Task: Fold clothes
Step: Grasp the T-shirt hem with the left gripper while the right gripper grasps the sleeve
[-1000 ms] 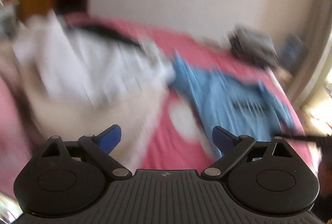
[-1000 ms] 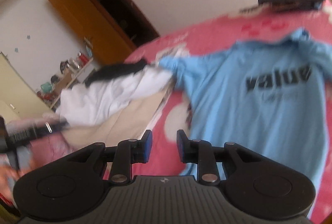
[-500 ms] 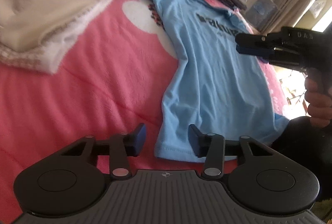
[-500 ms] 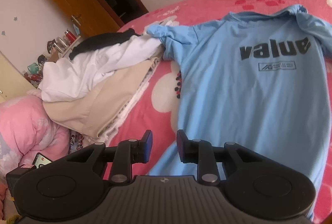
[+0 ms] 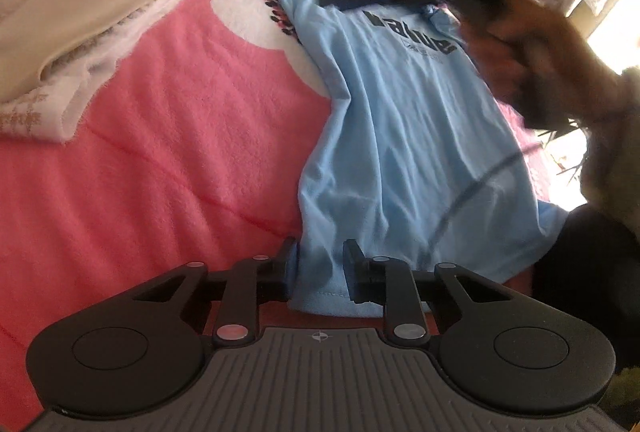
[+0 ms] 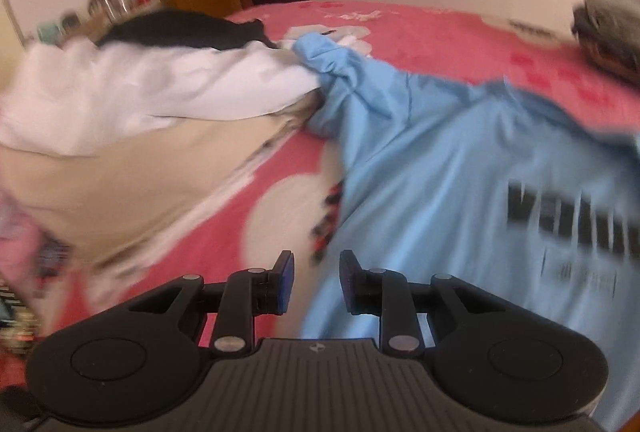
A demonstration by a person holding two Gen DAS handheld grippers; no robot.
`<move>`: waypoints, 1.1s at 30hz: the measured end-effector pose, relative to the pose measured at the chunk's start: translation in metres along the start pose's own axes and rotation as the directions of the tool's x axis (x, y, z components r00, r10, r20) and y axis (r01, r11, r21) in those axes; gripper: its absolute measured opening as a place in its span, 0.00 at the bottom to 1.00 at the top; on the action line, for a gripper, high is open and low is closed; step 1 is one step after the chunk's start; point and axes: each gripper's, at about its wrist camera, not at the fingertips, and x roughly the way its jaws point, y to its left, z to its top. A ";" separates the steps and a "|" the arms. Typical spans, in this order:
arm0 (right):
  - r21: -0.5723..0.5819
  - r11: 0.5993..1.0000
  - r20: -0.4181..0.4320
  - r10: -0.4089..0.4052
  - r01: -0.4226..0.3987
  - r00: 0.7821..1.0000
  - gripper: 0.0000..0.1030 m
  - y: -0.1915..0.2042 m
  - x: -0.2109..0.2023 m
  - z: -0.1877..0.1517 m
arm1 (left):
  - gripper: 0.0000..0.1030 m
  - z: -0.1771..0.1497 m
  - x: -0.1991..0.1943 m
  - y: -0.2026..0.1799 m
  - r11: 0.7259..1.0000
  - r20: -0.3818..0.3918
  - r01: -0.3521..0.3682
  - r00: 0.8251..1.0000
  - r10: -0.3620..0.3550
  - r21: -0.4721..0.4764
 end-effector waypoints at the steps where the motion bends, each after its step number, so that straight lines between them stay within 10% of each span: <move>1: -0.033 0.999 0.005 -0.023 0.023 1.000 0.26 0.002 0.009 0.006 | 0.22 -0.001 0.000 0.000 1.000 0.000 0.004 1.000 -0.004 0.002; 11: -0.174 0.972 -0.050 -0.168 0.157 0.985 0.20 0.011 0.095 0.039 | 0.23 -0.005 0.002 -0.001 0.997 -0.008 0.047 0.999 -0.046 0.057; 12: -0.151 0.977 -0.044 -0.160 0.152 0.986 0.05 0.007 0.094 0.040 | 0.23 -0.007 0.002 0.000 0.997 -0.003 0.057 0.998 -0.057 0.056; 17: 0.220 0.975 0.043 0.019 -0.028 0.999 0.04 -0.057 0.059 0.048 | 0.23 -0.010 0.003 0.010 0.991 -0.003 0.132 0.991 -0.132 0.015; 22: 0.596 0.768 0.156 0.177 -0.236 0.972 0.04 -0.142 0.050 0.029 | 0.28 -0.006 0.007 0.025 0.980 -0.007 0.190 0.982 -0.190 -0.056; 33: 0.555 0.802 0.125 0.180 -0.219 0.976 0.04 -0.136 0.058 0.038 | 0.16 -0.005 0.006 0.032 0.977 0.012 0.185 0.983 -0.184 -0.108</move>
